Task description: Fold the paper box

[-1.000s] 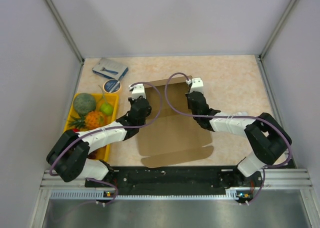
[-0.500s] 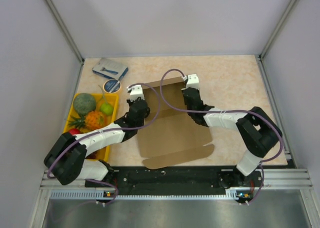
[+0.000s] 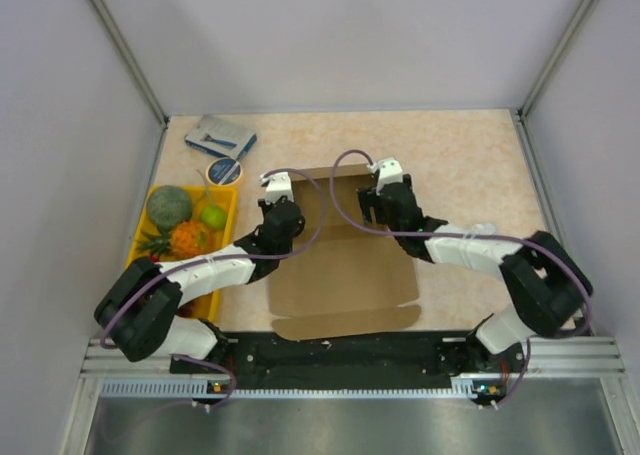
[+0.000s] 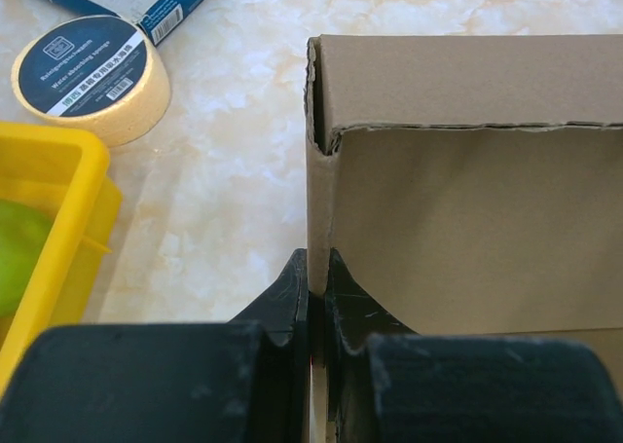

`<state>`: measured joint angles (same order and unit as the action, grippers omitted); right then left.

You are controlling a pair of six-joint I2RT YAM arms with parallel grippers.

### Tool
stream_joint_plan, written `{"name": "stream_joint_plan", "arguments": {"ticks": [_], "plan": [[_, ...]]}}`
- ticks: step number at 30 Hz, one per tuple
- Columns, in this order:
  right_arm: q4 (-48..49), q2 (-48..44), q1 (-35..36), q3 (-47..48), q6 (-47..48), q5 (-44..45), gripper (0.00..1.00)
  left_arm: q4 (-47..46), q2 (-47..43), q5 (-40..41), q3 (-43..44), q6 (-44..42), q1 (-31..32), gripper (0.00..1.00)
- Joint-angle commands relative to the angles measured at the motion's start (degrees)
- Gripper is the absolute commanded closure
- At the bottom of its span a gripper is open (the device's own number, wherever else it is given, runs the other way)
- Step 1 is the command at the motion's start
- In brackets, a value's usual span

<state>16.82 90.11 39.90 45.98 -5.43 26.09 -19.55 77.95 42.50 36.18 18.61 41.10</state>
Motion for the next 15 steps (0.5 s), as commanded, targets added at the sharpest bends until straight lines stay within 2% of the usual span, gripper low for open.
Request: {"name": "stream_joint_plan", "arguments": {"ticks": [1, 2, 6, 10, 12, 13, 15], "plan": [[-2.4, -13.2, -2.2, -6.1, 0.2, -13.2, 0.18, -10.5, 1.9, 1.8, -0.2, -3.0, 0.3, 1.0], [-3.2, -15.2, -2.5, -8.3, -0.1, -16.0, 0.18, -11.4, 2.4, 2.0, -0.4, -3.3, 0.3, 1.0], [-12.0, -27.4, -3.1, -11.8, -3.5, -17.4, 0.14, -14.3, 3.5, 2.4, -0.4, -4.7, 0.2, 1.0], [-22.3, -35.2, -5.6, -9.6, -10.5, -18.4, 0.13, -19.5, 4.9, 1.7, -2.2, -5.6, 0.3, 1.0], [-26.3, -36.8, -8.4, -5.6, -14.8, -21.5, 0.12, -23.6, 5.4, 1.6, -3.4, -6.3, 0.2, 1.0], [-30.2, -36.9, -13.6, -4.1, -16.3, -23.9, 0.12, -24.4, 5.5, 1.8, -4.0, -6.5, 0.3, 1.0], [-33.9, -35.4, -19.7, 1.3, -20.7, -34.5, 0.12, -25.6, 5.9, 1.7, -4.3, -6.7, 0.2, 1.0]]}}
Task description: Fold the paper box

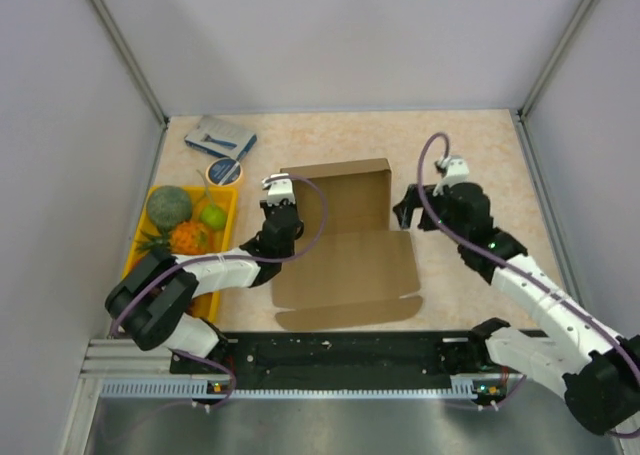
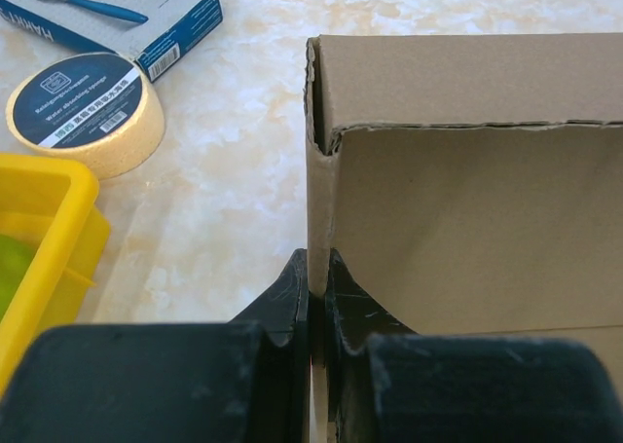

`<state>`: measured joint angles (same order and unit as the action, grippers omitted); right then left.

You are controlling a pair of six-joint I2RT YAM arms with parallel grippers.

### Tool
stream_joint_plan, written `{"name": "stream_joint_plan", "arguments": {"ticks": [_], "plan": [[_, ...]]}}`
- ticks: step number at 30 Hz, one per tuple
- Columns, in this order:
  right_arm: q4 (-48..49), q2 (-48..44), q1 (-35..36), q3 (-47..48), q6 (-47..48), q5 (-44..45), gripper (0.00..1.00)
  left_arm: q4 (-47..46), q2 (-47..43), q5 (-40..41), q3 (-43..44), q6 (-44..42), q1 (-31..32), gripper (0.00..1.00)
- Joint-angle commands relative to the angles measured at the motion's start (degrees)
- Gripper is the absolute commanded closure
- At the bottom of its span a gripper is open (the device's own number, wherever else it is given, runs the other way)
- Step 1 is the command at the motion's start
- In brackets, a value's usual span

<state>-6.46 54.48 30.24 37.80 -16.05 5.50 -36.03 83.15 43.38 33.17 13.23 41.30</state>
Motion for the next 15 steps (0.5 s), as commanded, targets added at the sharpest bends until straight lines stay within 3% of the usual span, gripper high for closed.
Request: {"name": "stream_joint_plan", "arguments": {"ticks": [1, 2, 7, 11, 15], "plan": [[-12.9, 2.3, -15.8, 11.0, -11.5, -17.5, 0.13, -9.5, 0.9, 0.2, -1.4, -1.5, 0.1, 1.0], [-14.5, 3.7, -17.2, 14.1, -11.6, -21.8, 0.14, -9.5, 0.9, 0.0, -1.4, -1.3, 0.0, 1.0], [-23.3, 12.7, -18.5, 22.7, -6.9, -22.8, 0.17, -0.6, -0.7, -1.5, 0.4, 2.7, 0.0, 1.0], [-18.2, 14.1, -18.5, 22.6, -8.3, -28.6, 0.16, -1.3, -1.6, -1.5, -1.4, 3.6, 0.1, 1.0], [-13.2, 15.4, -18.4, 24.9, -10.1, -28.1, 0.17, -2.3, -2.6, -2.0, -3.3, 4.3, 0.1, 1.0]]}}
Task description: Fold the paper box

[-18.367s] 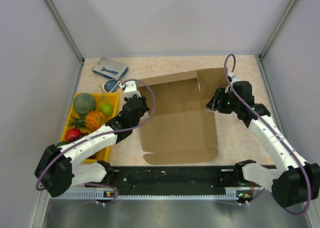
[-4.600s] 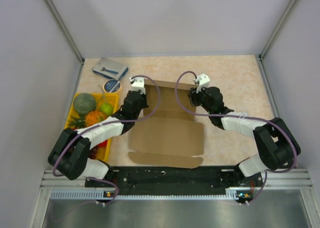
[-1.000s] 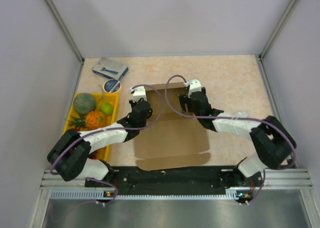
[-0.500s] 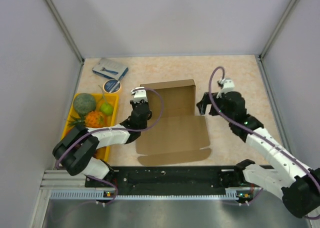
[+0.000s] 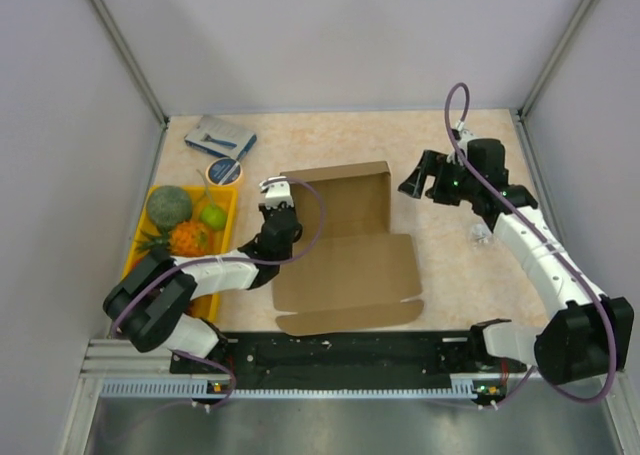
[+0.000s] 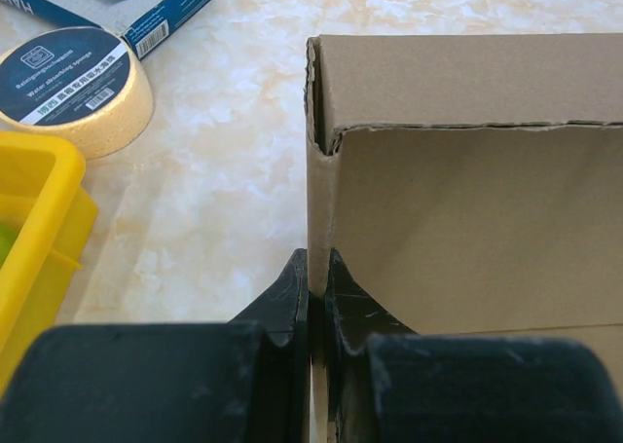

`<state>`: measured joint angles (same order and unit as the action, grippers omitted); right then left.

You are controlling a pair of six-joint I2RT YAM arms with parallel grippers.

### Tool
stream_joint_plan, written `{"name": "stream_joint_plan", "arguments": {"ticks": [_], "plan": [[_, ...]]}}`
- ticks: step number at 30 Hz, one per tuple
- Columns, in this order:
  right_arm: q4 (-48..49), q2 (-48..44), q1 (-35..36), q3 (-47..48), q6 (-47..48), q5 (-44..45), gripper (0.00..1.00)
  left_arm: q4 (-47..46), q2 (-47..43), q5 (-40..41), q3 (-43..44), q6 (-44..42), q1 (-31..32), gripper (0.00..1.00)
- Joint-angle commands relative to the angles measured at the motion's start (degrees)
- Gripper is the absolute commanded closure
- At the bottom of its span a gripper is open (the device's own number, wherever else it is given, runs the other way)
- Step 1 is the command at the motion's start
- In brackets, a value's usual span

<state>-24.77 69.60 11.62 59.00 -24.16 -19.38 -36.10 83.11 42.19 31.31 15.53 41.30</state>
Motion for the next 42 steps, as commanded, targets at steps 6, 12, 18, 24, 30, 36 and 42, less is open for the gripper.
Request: {"name": "stream_joint_plan", "arguments": {"ticks": [6, 12, 18, 24, 30, 36, 42], "plan": [[13.7, 6.3, 0.8, 6.7, -11.1, -5.7, 0.2, -5.1, -2.1, -0.7, -2.8, 1.4, 0.0, 1.0], [14.0, 17.0, 1.6, 13.7, -11.1, -11.1, 0.23, -6.3, -1.5, 0.0, -2.7, -0.1, 0.0, 1.0], [20.4, 17.8, 2.5, 6.5, -9.8, -11.7, 0.32, -7.2, -1.4, -0.1, -3.1, -0.3, 0.2, 1.0], [31.7, 16.7, 2.8, -6.4, -12.3, -9.8, 0.47, -8.2, -0.9, -0.2, -4.6, 2.2, 0.1, 1.0], [36.1, 15.7, 2.8, -14.4, -14.6, -10.2, 0.52, -8.5, -0.1, -0.7, -6.1, 3.1, 0.2, 1.0], [18.0, 10.6, 2.9, -2.5, -4.0, -6.2, 0.33, 0.3, -3.1, -1.5, -3.7, 3.0, 0.2, 1.0], [4.7, 5.2, 5.9, 5.9, 17.7, 3.0, 0.12, 8.4, -5.5, -1.8, -2.0, 4.1, 0.1, 1.0]]}}
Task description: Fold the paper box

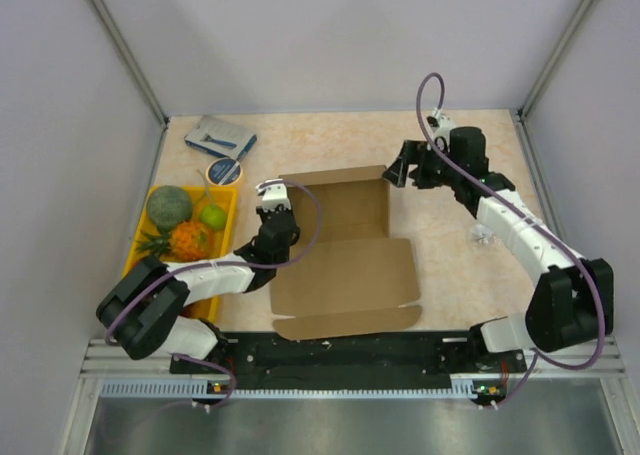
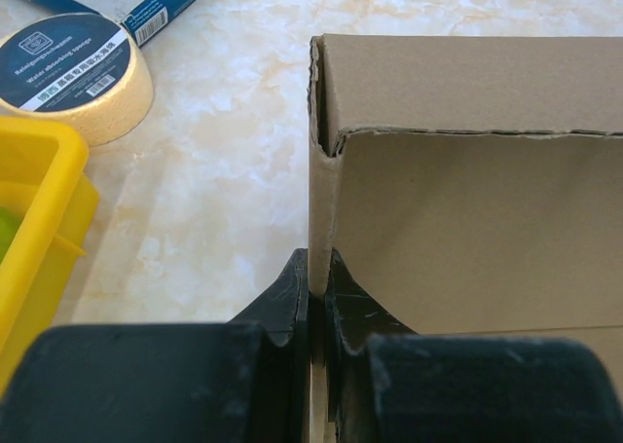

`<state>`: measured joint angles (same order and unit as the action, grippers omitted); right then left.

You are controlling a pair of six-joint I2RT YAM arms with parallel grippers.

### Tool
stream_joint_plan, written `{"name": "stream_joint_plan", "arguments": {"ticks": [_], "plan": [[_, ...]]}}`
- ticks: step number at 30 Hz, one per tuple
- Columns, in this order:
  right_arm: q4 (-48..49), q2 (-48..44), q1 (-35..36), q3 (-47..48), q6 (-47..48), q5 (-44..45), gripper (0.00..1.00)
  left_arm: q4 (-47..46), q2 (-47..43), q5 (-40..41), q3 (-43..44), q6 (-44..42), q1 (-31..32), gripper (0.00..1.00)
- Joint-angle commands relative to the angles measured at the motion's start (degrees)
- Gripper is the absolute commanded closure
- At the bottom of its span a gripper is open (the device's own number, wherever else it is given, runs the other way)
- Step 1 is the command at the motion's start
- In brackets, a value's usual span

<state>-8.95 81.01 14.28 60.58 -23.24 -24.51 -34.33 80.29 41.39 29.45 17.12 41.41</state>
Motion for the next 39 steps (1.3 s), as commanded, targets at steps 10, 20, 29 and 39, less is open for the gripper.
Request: {"name": "stream_joint_plan", "arguments": {"ticks": [10, 20, 29, 39], "plan": [[-2.5, -10.5, 13.8, -8.4, 13.8, 29.5, 0.31, 4.9, -4.9, -1.6, -2.0, 3.0, 0.0, 0.98], [0.9, 0.9, 19.9, -4.9, 4.1, 38.9, 0.4, 7.0, -5.5, -3.1, -0.8, 4.1, 0.1, 0.93], [8.4, 1.2, 20.1, -9.4, -0.7, 47.9, 0.85, 9.4, -11.5, -9.0, -1.5, 3.7, -0.3, 0.29], [2.9, 1.9, 19.6, -7.8, -8.4, 61.1, 1.0, 37.2, -34.2, -23.6, 0.3, 11.4, -1.2, 0.01]]}}
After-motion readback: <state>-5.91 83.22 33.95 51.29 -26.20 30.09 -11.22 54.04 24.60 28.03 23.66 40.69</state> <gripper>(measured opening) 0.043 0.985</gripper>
